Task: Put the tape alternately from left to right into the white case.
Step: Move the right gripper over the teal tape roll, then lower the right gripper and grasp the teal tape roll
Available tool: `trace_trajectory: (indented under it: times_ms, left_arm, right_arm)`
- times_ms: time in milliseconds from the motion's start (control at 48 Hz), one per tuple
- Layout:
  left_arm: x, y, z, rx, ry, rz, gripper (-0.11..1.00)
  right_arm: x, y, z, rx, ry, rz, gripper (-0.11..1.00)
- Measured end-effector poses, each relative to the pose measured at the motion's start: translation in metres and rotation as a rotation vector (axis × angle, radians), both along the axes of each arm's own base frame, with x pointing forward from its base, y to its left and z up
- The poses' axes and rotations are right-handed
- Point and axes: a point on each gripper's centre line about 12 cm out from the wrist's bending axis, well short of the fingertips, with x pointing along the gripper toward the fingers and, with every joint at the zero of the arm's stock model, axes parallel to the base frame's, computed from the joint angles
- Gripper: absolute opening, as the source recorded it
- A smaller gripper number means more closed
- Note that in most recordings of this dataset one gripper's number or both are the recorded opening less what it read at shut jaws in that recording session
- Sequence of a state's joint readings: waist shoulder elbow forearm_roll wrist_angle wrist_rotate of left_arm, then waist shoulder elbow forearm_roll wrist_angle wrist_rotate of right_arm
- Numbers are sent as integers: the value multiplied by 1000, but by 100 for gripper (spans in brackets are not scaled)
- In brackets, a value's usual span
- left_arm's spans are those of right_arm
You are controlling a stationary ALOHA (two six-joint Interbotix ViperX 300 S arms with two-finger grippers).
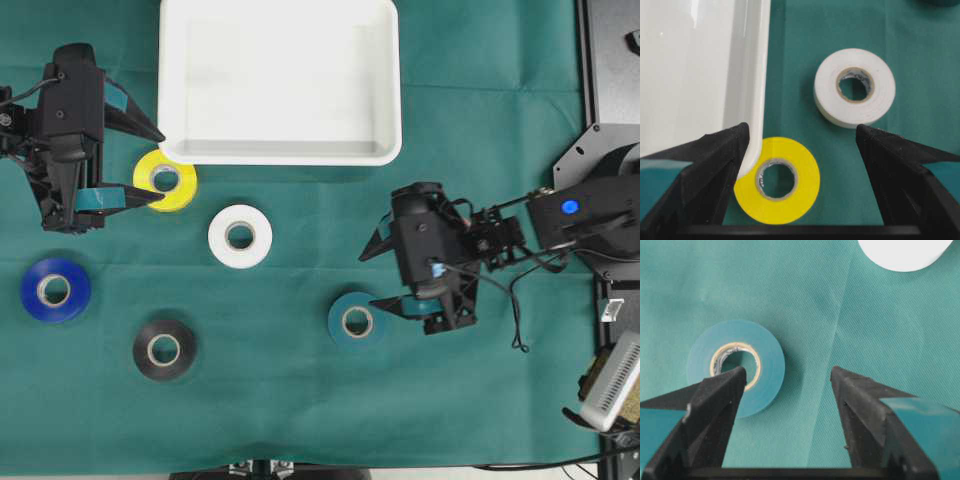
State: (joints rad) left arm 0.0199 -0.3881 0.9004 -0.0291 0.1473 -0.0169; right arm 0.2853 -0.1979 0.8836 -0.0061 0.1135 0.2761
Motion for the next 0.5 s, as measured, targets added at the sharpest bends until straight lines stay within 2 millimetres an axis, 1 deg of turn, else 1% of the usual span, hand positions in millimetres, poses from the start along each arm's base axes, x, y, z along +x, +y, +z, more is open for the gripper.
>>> trace_trajectory:
  times_ms: [271, 501]
  left_arm:
    - [-6, -1, -9, 0, 26, -2, 75]
    - [-7, 0, -10, 6, 28, -5, 75]
  right_arm:
    - [17, 5, -19, 6, 69, -27, 73]
    - [23, 13, -29, -6, 106, -11, 73]
